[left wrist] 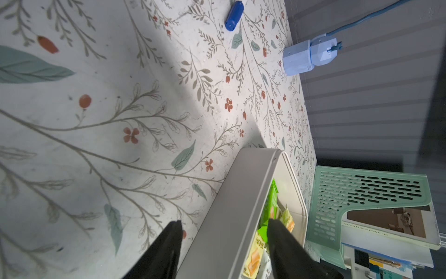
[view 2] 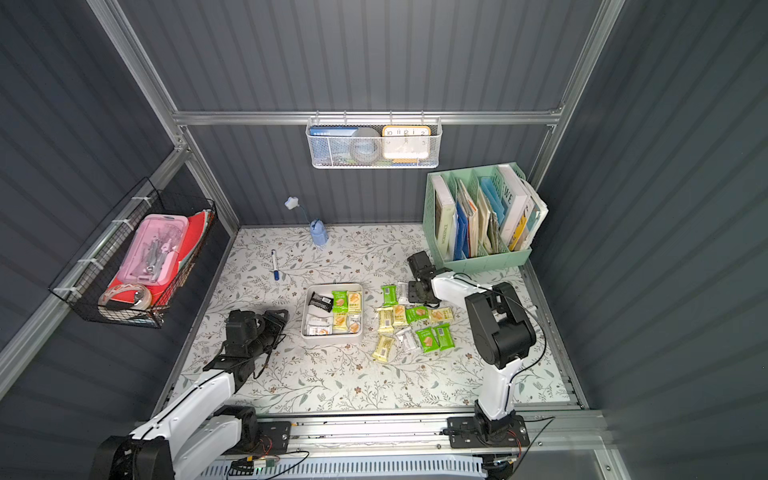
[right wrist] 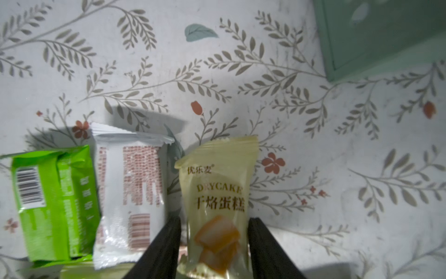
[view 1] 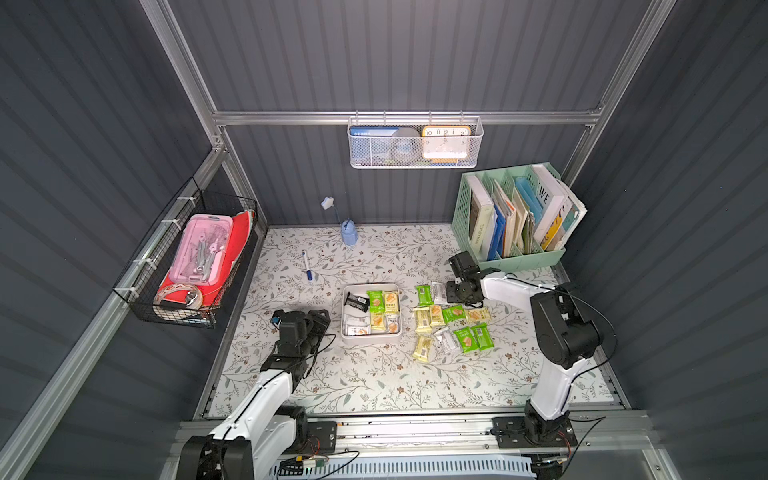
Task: Take the cookies out of the storage box
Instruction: Place the cookie at the center of the board, then adjust the storage box at the center of the board.
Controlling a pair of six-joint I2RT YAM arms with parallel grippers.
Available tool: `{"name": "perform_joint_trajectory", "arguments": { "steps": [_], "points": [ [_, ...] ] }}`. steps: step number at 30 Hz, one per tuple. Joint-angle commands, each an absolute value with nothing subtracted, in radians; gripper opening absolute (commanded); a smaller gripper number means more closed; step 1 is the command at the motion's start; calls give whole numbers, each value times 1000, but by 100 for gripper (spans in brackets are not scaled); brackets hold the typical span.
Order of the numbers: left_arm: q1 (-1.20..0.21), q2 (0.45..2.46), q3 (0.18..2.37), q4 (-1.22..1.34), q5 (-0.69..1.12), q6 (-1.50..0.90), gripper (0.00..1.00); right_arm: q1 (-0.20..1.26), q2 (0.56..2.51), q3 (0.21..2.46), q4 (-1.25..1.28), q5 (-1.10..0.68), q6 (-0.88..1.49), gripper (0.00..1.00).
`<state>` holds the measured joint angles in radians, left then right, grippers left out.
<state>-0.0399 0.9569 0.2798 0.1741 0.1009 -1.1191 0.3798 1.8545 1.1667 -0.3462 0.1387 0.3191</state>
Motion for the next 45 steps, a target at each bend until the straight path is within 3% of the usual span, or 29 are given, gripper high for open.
{"name": "perform_joint_trajectory", "arguments": {
  "steps": [1,10,19,26,39,45],
  "points": [
    [-35,961,307,207,146,-1061,62,379,1778,1151,-351,107,299,54],
    [-35,1045,328,250,239,-946,63,528,1631,1184,-332,2,236,55],
    [-35,1106,334,319,288,-935,63,743,1804,1470,-504,-11,315,55],
    [-52,1124,297,374,359,-961,61,785,1897,1575,-551,-19,347,54],
    [-232,1106,304,363,326,-964,61,808,1947,1627,-586,34,409,55],
    [-241,1060,301,308,281,-972,61,823,1999,1681,-616,66,408,55]
  ]
}}
